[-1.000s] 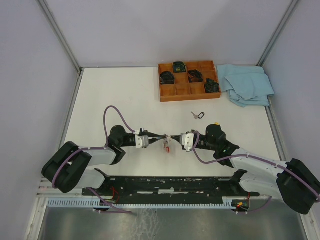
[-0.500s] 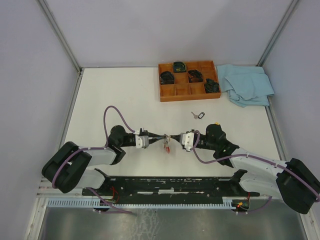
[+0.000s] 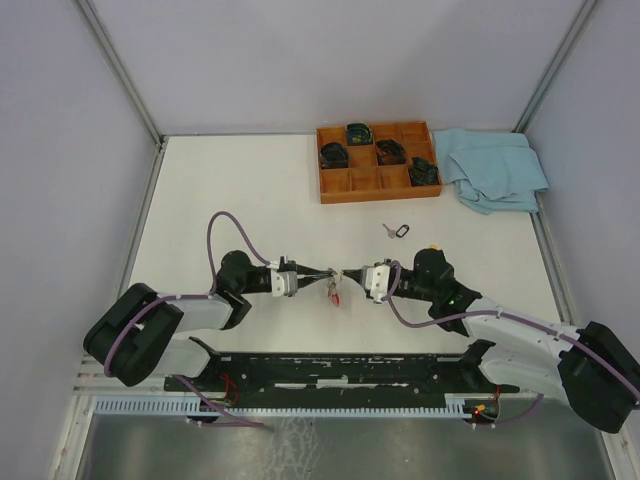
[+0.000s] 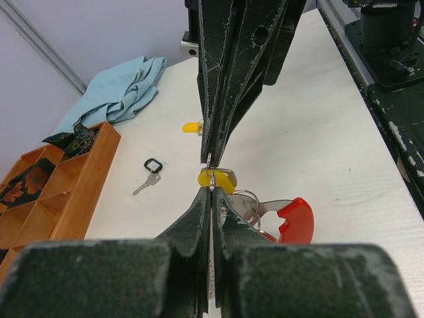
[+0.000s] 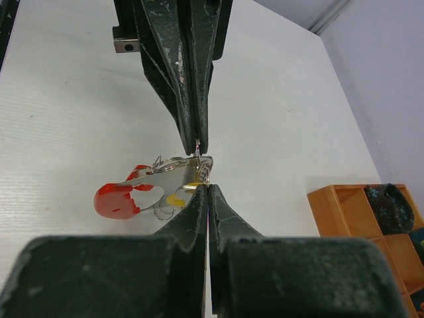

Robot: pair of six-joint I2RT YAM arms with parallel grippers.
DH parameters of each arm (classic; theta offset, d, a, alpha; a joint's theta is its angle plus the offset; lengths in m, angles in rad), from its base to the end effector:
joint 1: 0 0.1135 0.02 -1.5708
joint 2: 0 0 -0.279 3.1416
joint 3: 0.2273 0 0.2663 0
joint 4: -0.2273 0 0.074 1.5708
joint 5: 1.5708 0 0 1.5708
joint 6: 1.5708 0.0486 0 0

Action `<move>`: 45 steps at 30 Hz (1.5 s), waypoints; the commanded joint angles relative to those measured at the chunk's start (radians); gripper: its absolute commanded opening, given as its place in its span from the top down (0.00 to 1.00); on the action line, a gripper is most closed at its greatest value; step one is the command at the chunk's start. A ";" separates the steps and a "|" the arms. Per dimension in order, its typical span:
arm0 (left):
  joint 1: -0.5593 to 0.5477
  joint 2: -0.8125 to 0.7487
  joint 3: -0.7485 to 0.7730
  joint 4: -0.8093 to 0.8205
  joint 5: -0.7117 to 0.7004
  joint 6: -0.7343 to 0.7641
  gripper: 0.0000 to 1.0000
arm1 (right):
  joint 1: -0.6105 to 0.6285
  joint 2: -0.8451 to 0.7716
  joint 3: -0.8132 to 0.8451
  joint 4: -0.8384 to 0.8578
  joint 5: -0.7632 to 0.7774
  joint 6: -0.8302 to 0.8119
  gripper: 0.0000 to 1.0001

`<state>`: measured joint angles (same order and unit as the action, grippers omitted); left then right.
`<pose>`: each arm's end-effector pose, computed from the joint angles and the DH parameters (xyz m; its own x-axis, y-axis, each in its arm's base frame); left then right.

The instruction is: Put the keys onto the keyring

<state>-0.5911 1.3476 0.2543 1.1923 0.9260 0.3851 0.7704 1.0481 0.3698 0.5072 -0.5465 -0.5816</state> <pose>0.1722 -0.1624 0.1929 0.4500 -0.0301 -0.8925 0.8916 0.0724 0.4470 0.1505 0.1812 0.2195 0.4267 -0.2400 -0.8720 -0.8714 0.1492 -0.4674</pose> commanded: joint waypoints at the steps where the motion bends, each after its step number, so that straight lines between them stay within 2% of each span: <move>1: -0.004 -0.020 0.017 0.065 0.014 -0.005 0.97 | 0.004 -0.017 0.017 0.014 0.008 -0.006 0.99; 45: -0.006 -0.018 0.017 0.063 0.013 -0.005 0.97 | 0.004 0.021 0.041 0.058 -0.031 0.015 0.99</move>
<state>-0.5915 1.3476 0.2543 1.1923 0.9260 0.3851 0.7704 1.0672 0.3698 0.5091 -0.5575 -0.5804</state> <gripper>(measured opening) 0.043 0.012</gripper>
